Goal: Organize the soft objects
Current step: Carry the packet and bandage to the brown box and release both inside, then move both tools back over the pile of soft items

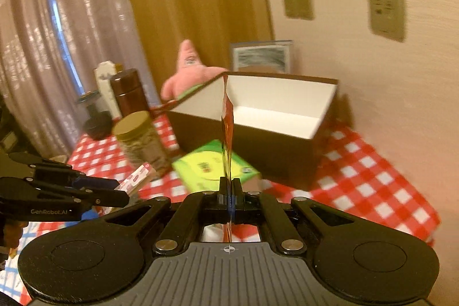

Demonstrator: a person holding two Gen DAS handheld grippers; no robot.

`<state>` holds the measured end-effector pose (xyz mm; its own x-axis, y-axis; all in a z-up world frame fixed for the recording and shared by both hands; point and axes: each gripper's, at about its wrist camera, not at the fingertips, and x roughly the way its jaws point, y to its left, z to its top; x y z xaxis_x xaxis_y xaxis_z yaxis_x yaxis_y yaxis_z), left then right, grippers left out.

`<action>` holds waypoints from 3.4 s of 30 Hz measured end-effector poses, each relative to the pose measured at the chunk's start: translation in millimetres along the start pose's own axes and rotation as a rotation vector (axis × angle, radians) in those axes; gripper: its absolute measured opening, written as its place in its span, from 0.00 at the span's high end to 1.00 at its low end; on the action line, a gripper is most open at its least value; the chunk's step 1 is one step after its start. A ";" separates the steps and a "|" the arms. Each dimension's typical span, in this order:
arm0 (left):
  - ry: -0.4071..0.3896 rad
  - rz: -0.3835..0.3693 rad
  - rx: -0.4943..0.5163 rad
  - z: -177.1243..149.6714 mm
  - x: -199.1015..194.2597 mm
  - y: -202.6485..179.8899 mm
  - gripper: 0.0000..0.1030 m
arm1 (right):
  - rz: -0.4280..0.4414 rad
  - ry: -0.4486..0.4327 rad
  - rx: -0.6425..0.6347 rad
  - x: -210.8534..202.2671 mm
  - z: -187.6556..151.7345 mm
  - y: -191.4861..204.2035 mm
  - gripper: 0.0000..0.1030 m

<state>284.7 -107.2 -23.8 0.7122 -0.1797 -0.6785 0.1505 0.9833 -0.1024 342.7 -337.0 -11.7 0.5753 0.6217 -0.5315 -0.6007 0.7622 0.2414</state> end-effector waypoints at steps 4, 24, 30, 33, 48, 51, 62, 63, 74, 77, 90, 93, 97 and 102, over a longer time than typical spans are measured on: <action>-0.006 -0.038 0.019 17.8 20.3 -18.2 0.79 | -0.051 -0.005 0.005 -3.2 6.7 -21.9 1.00; -0.116 0.075 -0.056 137.1 109.7 -20.0 0.79 | -0.035 -0.169 0.005 62.0 104.7 -94.2 1.00; -0.089 0.140 -0.118 165.5 144.0 3.1 0.79 | 0.013 -0.122 0.050 118.7 121.6 -102.1 1.00; -0.071 0.165 -0.131 171.9 157.3 11.9 0.79 | 0.049 -0.091 0.097 146.2 127.8 -108.3 0.99; -0.010 0.183 -0.140 174.8 192.9 30.0 0.75 | 0.016 0.042 0.146 193.1 123.8 -131.0 0.45; -0.009 0.176 -0.139 174.4 193.9 32.7 0.58 | 0.008 0.042 0.134 188.6 121.1 -129.8 0.45; 0.001 0.190 -0.142 162.5 169.0 45.2 0.51 | -0.003 0.026 0.143 170.6 114.1 -122.5 0.43; -0.001 0.192 -0.144 160.5 163.3 47.4 0.51 | -0.006 0.020 0.143 167.7 113.9 -120.8 0.43; -0.031 0.238 -0.181 120.6 76.2 71.1 0.51 | -0.004 -0.063 0.108 113.2 101.6 -95.8 0.42; -0.024 0.263 -0.198 103.5 51.8 75.9 0.51 | 0.014 -0.063 0.138 97.9 95.5 -90.9 0.42; -0.020 0.370 -0.317 25.6 -45.6 106.6 0.46 | 0.069 -0.040 0.166 47.9 59.5 -49.3 0.42; -0.019 0.398 -0.333 10.8 -61.7 110.7 0.45 | 0.095 -0.008 0.148 45.3 50.0 -32.2 0.42; -0.016 0.418 -0.362 -7.9 -79.9 117.2 0.45 | 0.120 0.044 0.124 46.5 35.7 -10.5 0.42; -0.005 0.449 -0.392 -29.0 -93.9 124.2 0.44 | 0.157 0.121 0.096 54.8 13.6 12.8 0.42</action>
<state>216.6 32.6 6.1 0.6509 0.2574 -0.7142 -0.4300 0.9003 -0.0675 374.1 -290.8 -26.7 0.4045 0.7123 -0.5736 -0.6183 0.6751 0.4023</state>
